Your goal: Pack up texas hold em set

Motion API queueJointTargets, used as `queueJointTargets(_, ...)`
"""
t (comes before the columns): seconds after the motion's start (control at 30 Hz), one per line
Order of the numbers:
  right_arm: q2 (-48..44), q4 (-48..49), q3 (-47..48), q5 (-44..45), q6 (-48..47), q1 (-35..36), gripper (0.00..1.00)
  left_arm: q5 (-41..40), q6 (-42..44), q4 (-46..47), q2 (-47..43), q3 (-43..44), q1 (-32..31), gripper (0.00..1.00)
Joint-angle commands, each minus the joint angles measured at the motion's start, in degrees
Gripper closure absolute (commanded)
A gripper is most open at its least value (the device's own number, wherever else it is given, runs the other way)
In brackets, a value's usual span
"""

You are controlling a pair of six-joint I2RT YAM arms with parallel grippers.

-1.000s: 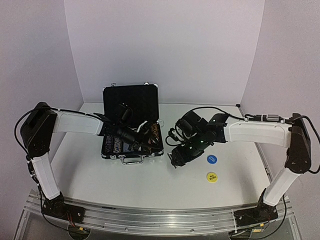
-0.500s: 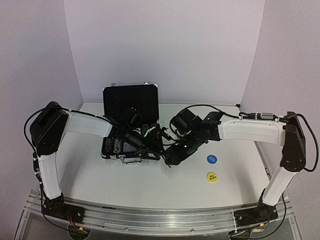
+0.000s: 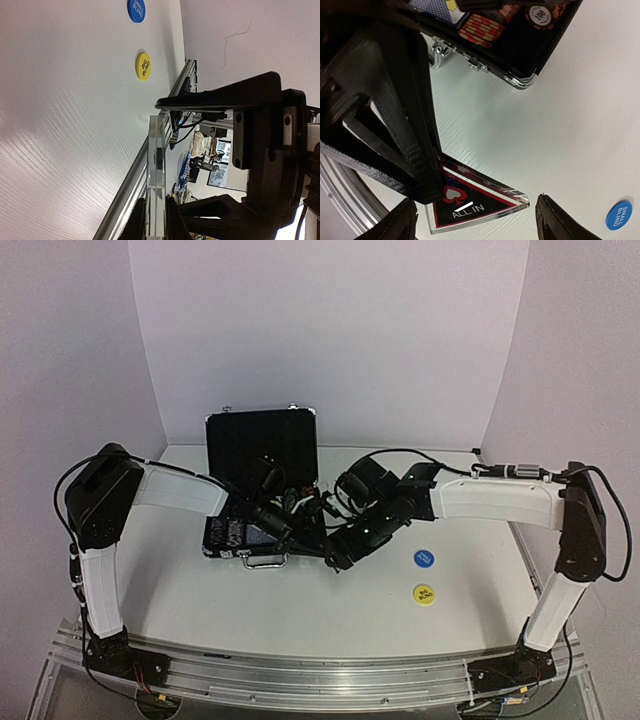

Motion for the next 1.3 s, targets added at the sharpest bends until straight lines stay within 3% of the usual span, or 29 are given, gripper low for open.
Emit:
queueJointTargets(0.0, -4.33, 1.38, -0.90, 4.12, 5.18, 0.28, 0.08, -4.73, 1.59, -0.28, -2.05, 1.34, 1.60, 1.00)
queueJointTargets(0.07, -7.08, 1.40, -3.45, 7.32, 7.47, 0.30, 0.03, -9.25, 2.54, -1.79, -4.06, 0.80, 3.92, 1.00)
queueJointTargets(0.2, -12.38, 1.37, -9.96, 14.44, 11.43, -0.55, 0.02, -18.90, 3.55, -4.14, -8.12, -2.88, 11.54, 1.00)
queueJointTargets(0.5, -21.15, 1.37, -22.54, 16.55, 22.37, -14.65, 0.02, -30.60, 4.03, -4.37, -7.15, -2.78, 20.93, 1.00)
queueJointTargets(0.73, -20.87, 1.35, -25.92, 17.57, 21.64, -18.71, 0.02, -27.52, 2.64, -3.20, -0.02, 1.75, 22.92, 1.00)
queueJointTargets(0.8, -19.06, 1.37, -25.76, 17.26, 21.06, -19.54, 0.02, -31.85, 2.72, -4.43, 0.24, 2.17, 22.92, 0.93)
queueJointTargets(0.97, -11.94, 1.53, -22.85, 14.61, 17.43, -21.60, 0.02, -34.08, 4.10, -6.87, 0.94, 4.31, 22.92, 0.57)
queueJointTargets(1.17, -4.17, 1.66, -19.07, 11.64, 17.40, -23.10, 0.02, -37.19, 5.32, -11.44, -0.27, 7.20, 22.92, 0.39)
queueJointTargets(1.27, -2.33, 2.28, -18.83, 11.61, 17.39, -23.59, 0.05, -39.99, 5.72, -14.60, -2.63, 7.89, 22.81, 0.23)
